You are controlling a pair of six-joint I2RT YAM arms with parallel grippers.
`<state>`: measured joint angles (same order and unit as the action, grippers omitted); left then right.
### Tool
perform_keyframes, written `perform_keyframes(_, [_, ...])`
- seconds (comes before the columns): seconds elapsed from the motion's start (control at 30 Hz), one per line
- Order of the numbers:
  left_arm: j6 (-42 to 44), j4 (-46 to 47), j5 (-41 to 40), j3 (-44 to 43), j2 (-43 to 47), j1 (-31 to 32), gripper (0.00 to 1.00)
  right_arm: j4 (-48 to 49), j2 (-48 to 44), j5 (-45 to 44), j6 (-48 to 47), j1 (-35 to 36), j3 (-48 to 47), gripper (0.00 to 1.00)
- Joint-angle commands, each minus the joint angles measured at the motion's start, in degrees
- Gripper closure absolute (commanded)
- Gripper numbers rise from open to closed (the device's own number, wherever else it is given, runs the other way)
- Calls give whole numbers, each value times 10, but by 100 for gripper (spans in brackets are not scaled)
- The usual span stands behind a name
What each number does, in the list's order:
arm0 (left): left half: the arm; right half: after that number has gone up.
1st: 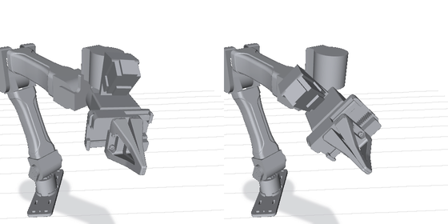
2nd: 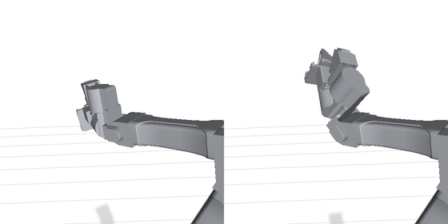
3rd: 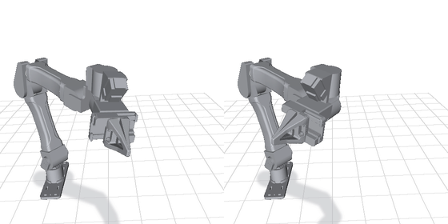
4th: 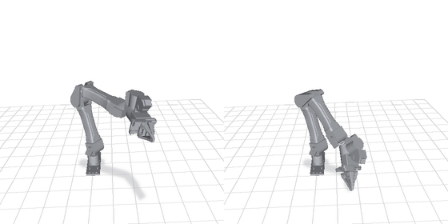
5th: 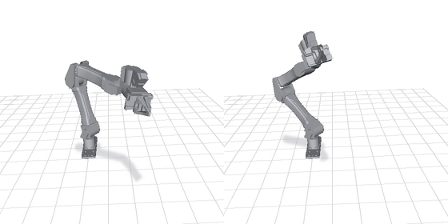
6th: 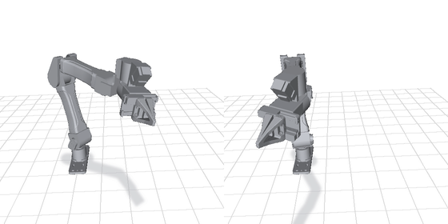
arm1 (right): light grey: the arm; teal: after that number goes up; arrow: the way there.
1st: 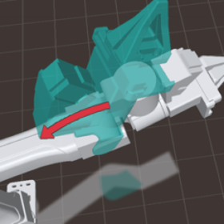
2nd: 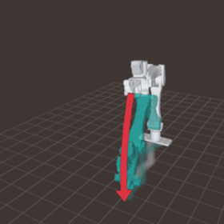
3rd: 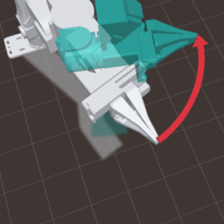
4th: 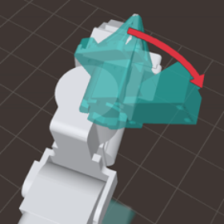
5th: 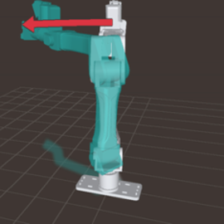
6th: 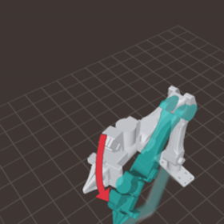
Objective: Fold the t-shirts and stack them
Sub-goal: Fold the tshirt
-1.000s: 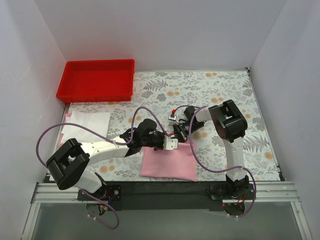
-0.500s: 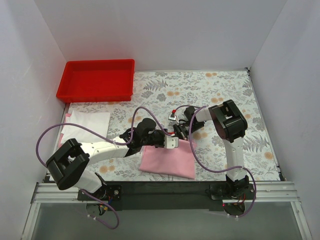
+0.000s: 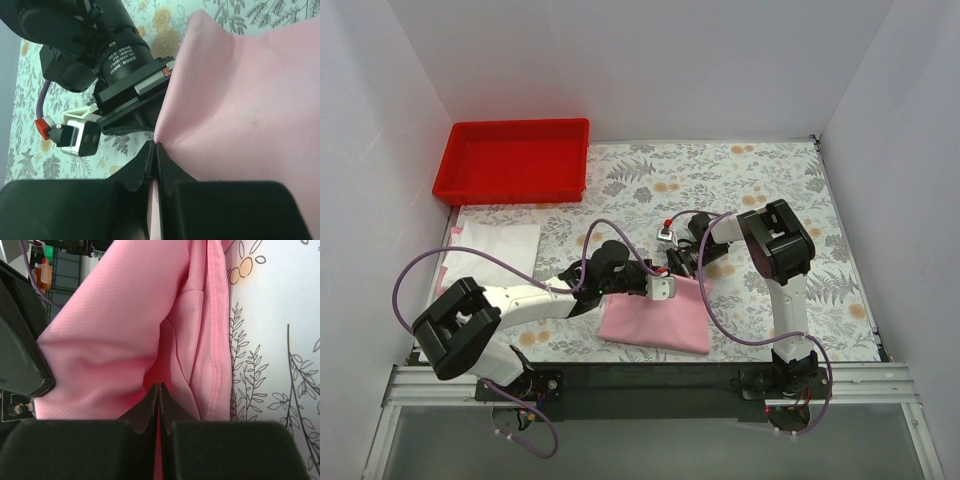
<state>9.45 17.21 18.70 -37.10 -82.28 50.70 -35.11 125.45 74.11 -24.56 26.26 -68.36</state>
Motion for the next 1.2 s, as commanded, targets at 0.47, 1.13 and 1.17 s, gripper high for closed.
perform_keyframes(0.47, [-79,-104,33,-34,57,-15,68,-90,-41,-147,-32,5,-62,87])
perform_keyframes(1.13, [-203,-463,331,-218,-44,-300,52,-224,-102,-367,-123,-35,-268,50])
perform_keyframes(1.17, [-197,-472,331,-230,-63,-302,52,-235,-108,-364,-137,-45,-274,46])
